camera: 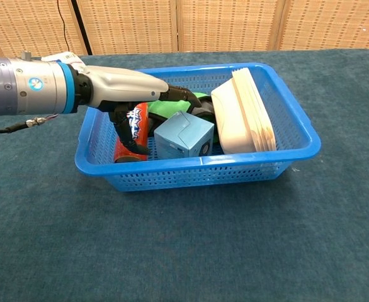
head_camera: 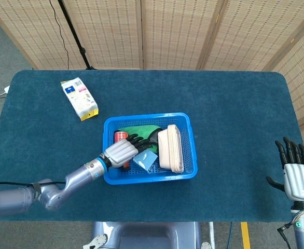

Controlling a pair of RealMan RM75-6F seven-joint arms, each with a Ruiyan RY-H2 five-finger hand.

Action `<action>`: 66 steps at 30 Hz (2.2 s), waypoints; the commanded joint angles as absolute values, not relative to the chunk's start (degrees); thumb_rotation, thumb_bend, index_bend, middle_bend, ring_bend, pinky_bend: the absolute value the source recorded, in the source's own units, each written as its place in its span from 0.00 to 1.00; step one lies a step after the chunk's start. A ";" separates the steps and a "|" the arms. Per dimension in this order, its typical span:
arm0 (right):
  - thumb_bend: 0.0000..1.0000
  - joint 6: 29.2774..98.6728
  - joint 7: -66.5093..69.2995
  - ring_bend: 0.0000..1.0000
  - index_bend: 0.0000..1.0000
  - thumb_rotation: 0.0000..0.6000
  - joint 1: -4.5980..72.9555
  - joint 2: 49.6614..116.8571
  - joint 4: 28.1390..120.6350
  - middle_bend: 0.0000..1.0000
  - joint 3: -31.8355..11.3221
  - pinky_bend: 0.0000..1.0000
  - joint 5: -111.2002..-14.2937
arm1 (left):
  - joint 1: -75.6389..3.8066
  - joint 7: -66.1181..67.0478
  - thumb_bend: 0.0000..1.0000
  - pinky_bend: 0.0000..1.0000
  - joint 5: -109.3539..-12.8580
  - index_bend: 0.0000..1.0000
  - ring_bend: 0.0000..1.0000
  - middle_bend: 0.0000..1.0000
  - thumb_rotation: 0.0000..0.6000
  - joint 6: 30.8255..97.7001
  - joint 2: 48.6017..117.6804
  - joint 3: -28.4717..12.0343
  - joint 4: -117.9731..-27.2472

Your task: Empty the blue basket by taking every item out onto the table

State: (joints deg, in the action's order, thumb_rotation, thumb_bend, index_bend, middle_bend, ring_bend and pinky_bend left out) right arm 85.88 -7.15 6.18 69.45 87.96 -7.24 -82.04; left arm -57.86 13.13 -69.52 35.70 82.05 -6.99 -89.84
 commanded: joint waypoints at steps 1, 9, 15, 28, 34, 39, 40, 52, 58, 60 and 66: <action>0.00 85.92 -7.01 0.00 0.00 1.00 6.15 69.35 88.06 0.00 -7.30 0.00 -82.01 | -58.98 15.21 0.24 0.00 -67.36 0.00 0.00 0.00 1.00 35.48 83.36 -7.15 -89.25; 0.00 86.10 -6.28 0.00 0.00 1.00 6.01 68.89 88.40 0.00 -7.40 0.00 -82.05 | -58.91 19.25 0.48 0.00 -65.26 0.28 0.23 0.24 1.00 40.67 85.75 -7.35 -89.24; 0.00 86.04 -6.32 0.00 0.00 1.00 6.00 68.80 88.62 0.00 -7.24 0.00 -82.23 | -58.45 19.64 0.51 0.00 -65.75 0.37 0.28 0.31 1.00 42.56 84.83 -7.38 -90.53; 0.00 86.17 -6.32 0.00 0.00 1.00 5.85 68.48 89.34 0.00 -7.00 0.00 -82.62 | -53.61 13.53 0.52 0.00 -70.46 0.37 0.28 0.31 1.00 50.67 71.07 -10.59 -98.43; 0.00 86.47 -6.26 0.00 0.00 1.00 5.73 68.25 90.09 0.00 -6.66 0.00 -83.39 | -48.26 5.26 0.52 0.00 -71.25 0.37 0.28 0.31 1.00 54.13 63.26 -10.69 -96.40; 0.00 86.51 -6.30 0.00 0.00 1.00 5.69 68.08 90.67 0.00 -6.34 0.00 -83.97 | -44.25 -4.07 0.52 0.00 -70.97 0.37 0.28 0.31 1.00 52.90 63.07 -8.36 -87.20; 0.00 86.47 -6.32 0.00 0.00 1.00 5.70 68.07 90.76 0.00 -6.26 0.00 -84.07 | -43.66 -5.94 0.52 0.00 -71.28 0.37 0.28 0.31 1.00 52.44 63.81 -7.81 -84.83; 0.00 85.44 -7.13 0.00 0.00 1.00 6.04 68.55 90.81 0.00 -5.96 0.00 -83.87 | -41.95 -23.24 0.36 0.00 -76.08 0.00 0.00 0.00 1.00 43.05 71.91 -3.58 -68.28; 0.00 85.30 -7.13 0.00 0.00 1.00 6.02 68.38 90.93 0.00 -6.11 0.00 -83.43 | -41.07 -27.84 0.30 0.00 -83.38 0.00 0.00 0.00 1.00 50.59 67.71 -3.99 -73.76; 0.00 85.29 -7.08 0.00 0.00 1.00 6.01 68.33 90.96 0.00 -6.10 0.00 -83.41 | -41.01 -27.75 0.30 0.00 -84.94 0.00 0.00 0.00 1.00 52.03 66.24 -3.94 -76.14; 0.00 85.40 -6.68 0.00 0.00 1.00 5.95 68.13 91.05 0.00 -6.20 0.00 -83.36 | -41.90 -23.59 0.30 0.00 -88.39 0.00 0.00 0.00 1.00 53.77 63.70 -3.88 -83.26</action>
State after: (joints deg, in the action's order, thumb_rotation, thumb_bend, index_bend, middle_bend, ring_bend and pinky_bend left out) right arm 85.38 -6.68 5.96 68.13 91.05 -6.19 -83.36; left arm -41.46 -25.62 -86.64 52.81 64.96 -3.97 -80.65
